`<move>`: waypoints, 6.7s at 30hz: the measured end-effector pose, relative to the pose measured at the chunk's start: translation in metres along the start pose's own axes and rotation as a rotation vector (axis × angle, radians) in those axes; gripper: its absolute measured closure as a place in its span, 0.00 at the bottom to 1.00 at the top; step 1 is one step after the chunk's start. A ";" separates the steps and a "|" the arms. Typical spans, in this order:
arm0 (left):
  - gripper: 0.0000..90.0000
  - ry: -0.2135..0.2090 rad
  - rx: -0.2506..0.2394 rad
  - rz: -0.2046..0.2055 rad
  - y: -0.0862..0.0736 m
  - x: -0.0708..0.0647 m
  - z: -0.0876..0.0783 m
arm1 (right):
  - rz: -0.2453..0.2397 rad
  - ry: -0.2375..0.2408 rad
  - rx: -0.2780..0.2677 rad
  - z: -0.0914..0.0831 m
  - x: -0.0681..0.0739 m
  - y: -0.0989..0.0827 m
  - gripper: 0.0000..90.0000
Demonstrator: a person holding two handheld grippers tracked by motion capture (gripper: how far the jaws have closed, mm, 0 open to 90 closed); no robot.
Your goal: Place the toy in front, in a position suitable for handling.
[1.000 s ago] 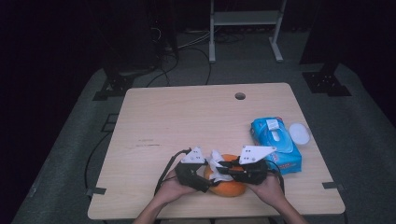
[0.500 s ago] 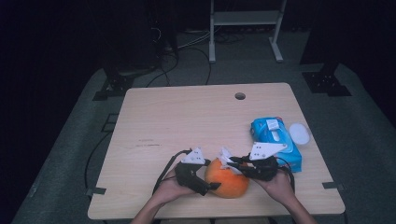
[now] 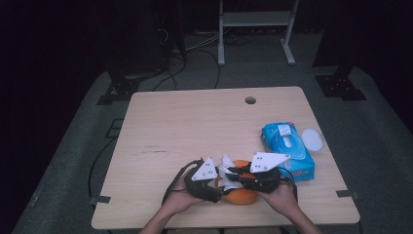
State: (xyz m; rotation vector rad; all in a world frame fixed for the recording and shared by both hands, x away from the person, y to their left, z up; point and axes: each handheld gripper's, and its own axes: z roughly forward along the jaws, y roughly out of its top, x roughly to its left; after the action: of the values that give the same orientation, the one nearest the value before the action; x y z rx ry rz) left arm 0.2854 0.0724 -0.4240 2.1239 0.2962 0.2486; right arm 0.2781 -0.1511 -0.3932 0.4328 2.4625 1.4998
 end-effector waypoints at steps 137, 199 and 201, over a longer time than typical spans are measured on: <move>0.37 -0.015 -0.013 -0.142 -0.013 0.021 -0.012 | 0.053 -0.108 0.008 -0.022 -0.028 -0.025 0.86; 0.41 -0.019 -0.055 -0.041 0.010 -0.005 -0.004 | -0.018 -0.009 -0.033 -0.017 -0.003 -0.003 0.86; 0.38 -0.030 -0.063 -0.053 0.007 -0.003 -0.004 | -0.020 -0.008 -0.021 -0.016 -0.004 -0.004 0.86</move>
State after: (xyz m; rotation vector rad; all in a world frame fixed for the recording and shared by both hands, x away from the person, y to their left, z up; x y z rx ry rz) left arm 0.2824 0.0710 -0.4164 2.0532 0.3221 0.1926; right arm 0.2757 -0.1677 -0.3890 0.4082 2.4351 1.5122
